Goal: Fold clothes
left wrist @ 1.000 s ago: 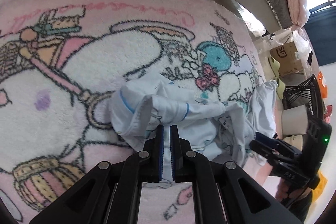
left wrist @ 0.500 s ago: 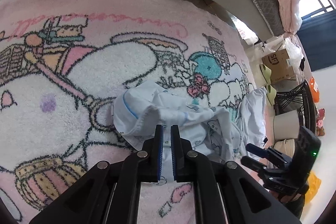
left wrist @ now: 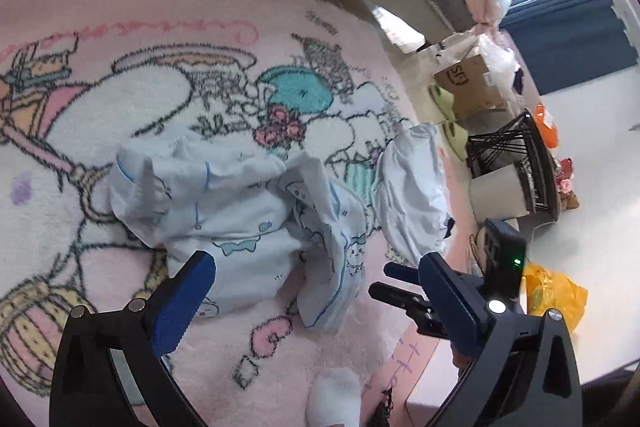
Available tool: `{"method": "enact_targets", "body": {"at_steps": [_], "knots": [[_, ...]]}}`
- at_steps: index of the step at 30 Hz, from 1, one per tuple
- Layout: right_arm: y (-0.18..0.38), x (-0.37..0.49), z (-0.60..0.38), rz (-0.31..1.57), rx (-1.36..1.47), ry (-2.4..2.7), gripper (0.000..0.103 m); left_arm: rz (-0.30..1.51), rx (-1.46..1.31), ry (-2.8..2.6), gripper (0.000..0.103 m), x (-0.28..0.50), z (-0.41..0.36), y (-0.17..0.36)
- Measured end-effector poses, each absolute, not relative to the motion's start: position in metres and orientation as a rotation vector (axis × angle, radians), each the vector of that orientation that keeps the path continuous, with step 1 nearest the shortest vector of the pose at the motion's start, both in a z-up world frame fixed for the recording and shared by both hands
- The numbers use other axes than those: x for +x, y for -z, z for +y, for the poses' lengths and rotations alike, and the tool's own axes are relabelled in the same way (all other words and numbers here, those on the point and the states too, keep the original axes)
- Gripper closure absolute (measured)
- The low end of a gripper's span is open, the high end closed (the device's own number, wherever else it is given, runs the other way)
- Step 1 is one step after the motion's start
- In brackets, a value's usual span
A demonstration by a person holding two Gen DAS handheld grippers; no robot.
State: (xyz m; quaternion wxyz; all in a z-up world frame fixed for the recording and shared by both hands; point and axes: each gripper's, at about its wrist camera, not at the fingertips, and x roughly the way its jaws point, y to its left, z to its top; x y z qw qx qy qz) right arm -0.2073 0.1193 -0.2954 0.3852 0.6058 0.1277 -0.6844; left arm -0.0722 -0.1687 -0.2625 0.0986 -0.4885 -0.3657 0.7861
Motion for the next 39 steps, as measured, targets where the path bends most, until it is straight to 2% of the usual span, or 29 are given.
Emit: {"method": "enact_targets", "body": {"at_steps": [7, 16, 21, 22, 23, 24, 26, 27, 29, 34, 39], "knots": [[0.303, -0.200, 0.126, 0.299, 1.553, 1.721, 0.048, -1.048, -1.490, -2.222, 0.000, -0.086, -0.131, 0.280], [0.311, -0.192, 0.128, 0.317, 1.537, 1.721, 0.049, -1.119, -1.474, -2.148, 0.000, -0.105, -0.094, 0.301], [0.320, -0.191, 0.133, 0.289, 1.525, 1.722, 0.048, -1.346, -1.487, -1.965, 0.003, -0.116, -0.089, 0.325], [0.322, -0.191, 0.134, 0.288, 1.529, 1.723, 0.049, -1.398, -1.491, -1.948, 0.008, -0.117, -0.091, 0.329], [0.324, -0.191, 0.134, 0.281, 1.531, 1.719, 0.048, -1.441, -1.498, -1.934, 0.018, -0.118, -0.093, 0.333], [0.326, -0.191, 0.134, 0.268, 1.534, 1.713, 0.048, -1.450, -1.520, -1.934, 0.026, -0.120, -0.094, 0.336], [0.328, -0.190, 0.134, 0.254, 1.535, 1.705, 0.049, -1.443, -1.581, -1.957, 0.049, -0.123, -0.097, 0.341], [0.327, -0.190, 0.134, 0.248, 1.531, 1.704, 0.049, -1.432, -1.608, -1.971, 0.054, -0.124, -0.098, 0.343], [0.327, -0.190, 0.133, 0.239, 1.521, 1.703, 0.049, -1.430, -1.658, -1.984, 0.071, -0.124, -0.102, 0.349], [0.329, -0.190, 0.131, 0.222, 1.528, 1.694, 0.049, -1.450, -1.723, -1.962, 0.090, -0.121, -0.105, 0.358], [0.331, -0.188, 0.127, 0.219, 1.536, 1.683, 0.049, -1.341, -1.745, -2.027, 0.094, -0.121, -0.101, 0.351]]}}
